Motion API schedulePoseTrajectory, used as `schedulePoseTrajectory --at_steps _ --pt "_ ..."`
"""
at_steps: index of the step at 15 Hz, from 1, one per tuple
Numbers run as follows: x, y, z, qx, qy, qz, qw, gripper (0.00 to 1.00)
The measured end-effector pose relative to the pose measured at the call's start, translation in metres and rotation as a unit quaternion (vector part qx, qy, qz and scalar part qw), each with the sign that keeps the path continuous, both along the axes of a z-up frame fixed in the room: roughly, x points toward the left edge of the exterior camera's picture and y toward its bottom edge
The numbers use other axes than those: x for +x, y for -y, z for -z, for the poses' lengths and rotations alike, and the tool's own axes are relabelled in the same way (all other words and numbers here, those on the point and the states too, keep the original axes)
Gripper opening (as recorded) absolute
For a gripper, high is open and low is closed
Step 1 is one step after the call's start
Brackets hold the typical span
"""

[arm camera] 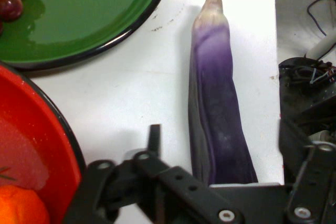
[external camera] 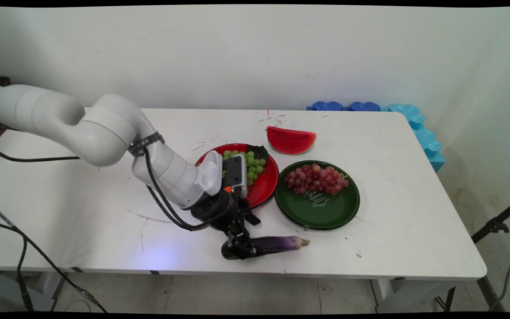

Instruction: Place the picked object on the table

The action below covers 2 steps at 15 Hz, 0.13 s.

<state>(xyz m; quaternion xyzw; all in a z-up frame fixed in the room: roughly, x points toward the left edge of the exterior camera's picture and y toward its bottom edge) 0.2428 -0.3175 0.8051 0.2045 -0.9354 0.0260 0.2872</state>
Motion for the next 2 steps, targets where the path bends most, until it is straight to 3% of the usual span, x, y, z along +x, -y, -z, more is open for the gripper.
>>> schedulePoseTrajectory --at_steps 2 --pt "0.0008 -0.0009 -0.0054 0.0 -0.005 -0.002 1.0 1.0"
